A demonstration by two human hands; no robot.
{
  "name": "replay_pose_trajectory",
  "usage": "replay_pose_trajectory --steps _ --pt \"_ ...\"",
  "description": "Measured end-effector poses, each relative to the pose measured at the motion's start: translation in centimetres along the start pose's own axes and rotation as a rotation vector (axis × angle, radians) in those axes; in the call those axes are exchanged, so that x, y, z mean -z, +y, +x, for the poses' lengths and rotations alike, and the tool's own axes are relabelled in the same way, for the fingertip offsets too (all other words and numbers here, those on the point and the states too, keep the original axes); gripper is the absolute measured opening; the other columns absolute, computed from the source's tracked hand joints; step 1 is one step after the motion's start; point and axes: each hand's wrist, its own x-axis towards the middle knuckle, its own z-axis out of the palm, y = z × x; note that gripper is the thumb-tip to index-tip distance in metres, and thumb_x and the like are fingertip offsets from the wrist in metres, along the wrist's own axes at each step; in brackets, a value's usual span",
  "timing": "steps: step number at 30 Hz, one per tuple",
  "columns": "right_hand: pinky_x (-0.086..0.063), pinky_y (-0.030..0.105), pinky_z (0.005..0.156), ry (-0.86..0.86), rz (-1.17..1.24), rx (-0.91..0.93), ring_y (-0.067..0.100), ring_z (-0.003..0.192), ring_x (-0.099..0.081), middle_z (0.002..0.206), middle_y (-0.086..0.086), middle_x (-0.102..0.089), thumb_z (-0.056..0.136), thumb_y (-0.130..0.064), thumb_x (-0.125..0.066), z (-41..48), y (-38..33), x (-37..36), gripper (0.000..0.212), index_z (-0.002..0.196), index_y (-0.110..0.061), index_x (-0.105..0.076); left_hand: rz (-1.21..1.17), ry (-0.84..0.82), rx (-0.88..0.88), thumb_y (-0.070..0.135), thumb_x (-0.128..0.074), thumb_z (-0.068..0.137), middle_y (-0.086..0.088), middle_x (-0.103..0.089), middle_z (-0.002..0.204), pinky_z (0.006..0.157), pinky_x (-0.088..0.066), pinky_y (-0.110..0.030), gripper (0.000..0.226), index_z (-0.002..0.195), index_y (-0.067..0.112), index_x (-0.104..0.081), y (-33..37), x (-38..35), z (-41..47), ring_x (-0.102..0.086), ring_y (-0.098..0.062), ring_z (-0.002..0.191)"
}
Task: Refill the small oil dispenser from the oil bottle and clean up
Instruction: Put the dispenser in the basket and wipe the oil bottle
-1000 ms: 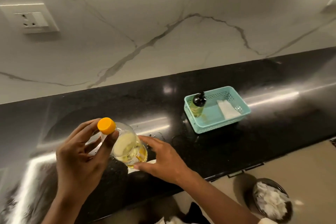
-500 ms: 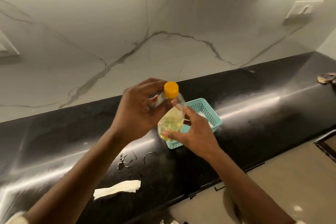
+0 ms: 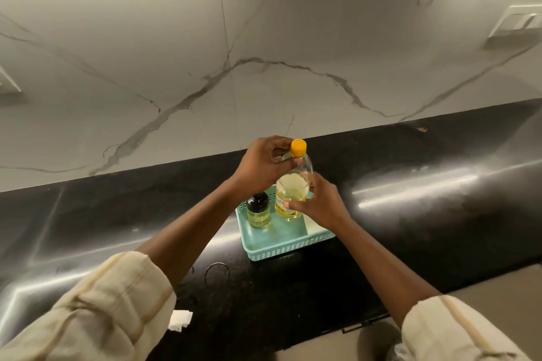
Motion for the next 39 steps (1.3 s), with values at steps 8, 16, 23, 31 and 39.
replay_pose_trajectory --steps 8,16,23,31,39 --pt "-0.060 0.039 0.095 -0.068 0.029 -0.011 0.014 0.109 -0.069 0.119 -0.008 -0.073 0.067 -0.041 -0.097 1.4 1.2 -1.6 0.074 0.129 -0.026 -0.061 -0.036 0.015 0.143 0.022 -0.084 0.094 0.002 -0.080 0.122 0.109 -0.059 -0.049 0.037 0.130 0.016 -0.076 -2.3 -0.1 0.2 -0.076 -0.015 0.118" --pt "-0.057 0.039 0.099 -0.118 0.030 -0.057 0.017 0.118 -0.067 0.125 -0.008 -0.070 0.068 -0.045 -0.097 0.9 1.0 -1.2 0.080 0.135 -0.028 -0.057 0.005 -0.018 0.135 0.027 -0.086 0.092 0.004 -0.077 0.129 0.112 -0.057 -0.045 0.046 0.135 0.019 -0.072 -1.8 0.9 -0.4 -0.072 -0.012 0.123" --pt "-0.055 0.034 0.102 0.281 0.097 0.000 0.012 0.117 -0.065 0.132 -0.003 -0.066 0.086 -0.021 -0.086 -6.2 -2.5 -1.0 0.060 0.141 -0.022 -0.060 0.074 0.236 0.201 0.013 -0.084 0.093 -0.002 -0.081 0.111 0.089 -0.061 -0.022 0.033 0.124 0.008 -0.077 -3.5 9.8 -11.3 -0.078 -0.008 0.098" --pt "-0.056 0.021 0.086 -0.327 0.000 0.180 0.002 0.088 -0.068 0.105 -0.014 -0.069 0.093 -0.026 -0.075 -15.8 -7.1 -15.6 0.028 0.120 -0.026 -0.078 0.403 0.322 0.707 0.008 -0.088 0.085 0.014 -0.078 0.084 0.062 -0.056 -0.015 0.025 0.105 0.022 -0.081 -13.0 14.9 -30.5 -0.076 -0.008 0.069" --pt "-0.054 0.032 0.097 -0.481 -0.373 0.317 0.014 0.121 -0.058 0.130 -0.009 -0.057 0.100 -0.038 -0.064 -18.1 -9.7 -25.5 0.037 0.135 -0.028 -0.068 0.673 -0.094 0.595 0.027 -0.078 0.090 0.009 -0.064 0.129 0.103 -0.051 -0.029 0.046 0.136 0.031 -0.072 -15.7 13.5 -36.2 -0.067 -0.016 0.119"
